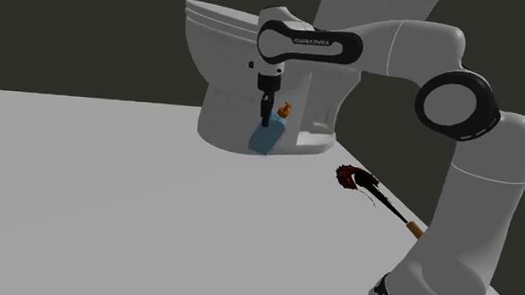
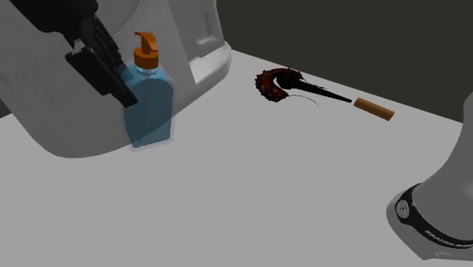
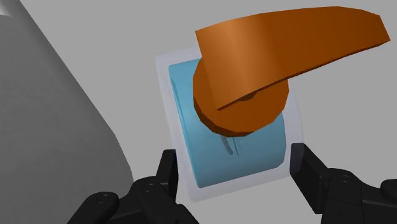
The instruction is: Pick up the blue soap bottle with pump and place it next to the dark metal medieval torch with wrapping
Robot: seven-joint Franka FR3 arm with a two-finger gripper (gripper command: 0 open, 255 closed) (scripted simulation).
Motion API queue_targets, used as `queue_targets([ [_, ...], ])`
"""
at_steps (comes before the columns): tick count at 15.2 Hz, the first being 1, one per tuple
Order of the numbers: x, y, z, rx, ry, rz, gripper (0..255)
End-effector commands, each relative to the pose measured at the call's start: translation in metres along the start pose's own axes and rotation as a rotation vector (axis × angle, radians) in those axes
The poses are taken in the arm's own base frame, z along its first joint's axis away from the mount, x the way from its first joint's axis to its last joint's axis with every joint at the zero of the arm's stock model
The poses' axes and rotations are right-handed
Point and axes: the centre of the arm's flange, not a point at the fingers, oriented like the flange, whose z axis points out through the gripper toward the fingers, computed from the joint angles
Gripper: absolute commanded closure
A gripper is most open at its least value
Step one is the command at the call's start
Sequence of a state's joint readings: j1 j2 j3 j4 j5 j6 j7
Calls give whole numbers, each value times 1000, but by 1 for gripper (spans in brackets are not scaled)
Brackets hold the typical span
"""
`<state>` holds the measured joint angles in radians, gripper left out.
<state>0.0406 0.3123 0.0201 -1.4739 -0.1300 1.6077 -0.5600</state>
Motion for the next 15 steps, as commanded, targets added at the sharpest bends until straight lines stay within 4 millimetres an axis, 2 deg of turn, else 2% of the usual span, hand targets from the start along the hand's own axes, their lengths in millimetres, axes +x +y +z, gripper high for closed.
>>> queue_targets([
  [1,-24,-1,-3,0,0,0,255],
  [15,-208,-5,-11,0,0,0,255],
])
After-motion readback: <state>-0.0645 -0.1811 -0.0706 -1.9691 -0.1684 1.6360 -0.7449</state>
